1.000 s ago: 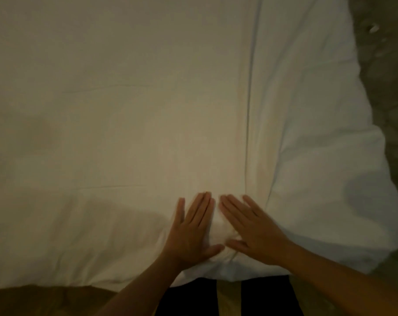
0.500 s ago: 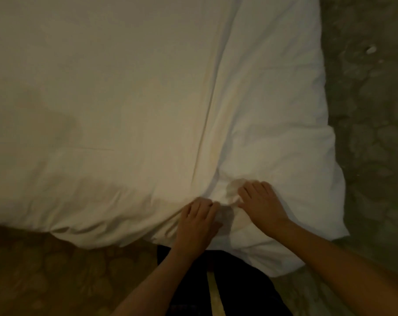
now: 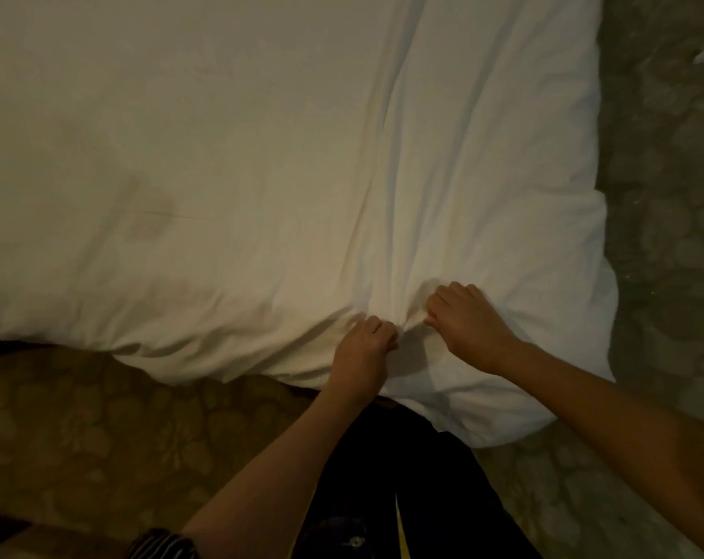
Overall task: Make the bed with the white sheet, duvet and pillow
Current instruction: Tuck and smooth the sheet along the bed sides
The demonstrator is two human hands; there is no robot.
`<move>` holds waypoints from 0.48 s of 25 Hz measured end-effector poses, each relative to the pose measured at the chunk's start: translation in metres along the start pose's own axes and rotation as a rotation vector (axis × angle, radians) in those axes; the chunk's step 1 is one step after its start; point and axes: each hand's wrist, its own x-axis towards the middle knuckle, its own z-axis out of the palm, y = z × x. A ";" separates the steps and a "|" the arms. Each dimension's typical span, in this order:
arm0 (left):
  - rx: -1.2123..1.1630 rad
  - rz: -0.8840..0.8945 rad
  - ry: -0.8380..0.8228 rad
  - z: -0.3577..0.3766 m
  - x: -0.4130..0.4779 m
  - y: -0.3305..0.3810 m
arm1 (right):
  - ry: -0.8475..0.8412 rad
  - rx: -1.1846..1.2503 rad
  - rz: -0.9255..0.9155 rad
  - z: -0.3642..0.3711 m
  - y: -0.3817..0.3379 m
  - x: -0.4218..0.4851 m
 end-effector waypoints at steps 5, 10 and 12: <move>-0.079 0.004 -0.035 -0.009 0.001 0.001 | -0.081 -0.092 0.032 0.001 -0.001 -0.010; -0.124 0.060 -0.099 -0.008 -0.004 0.005 | -0.059 0.079 0.008 -0.008 -0.003 -0.007; -0.135 0.096 -0.152 -0.005 -0.012 0.010 | -0.033 0.173 -0.036 -0.018 0.002 -0.023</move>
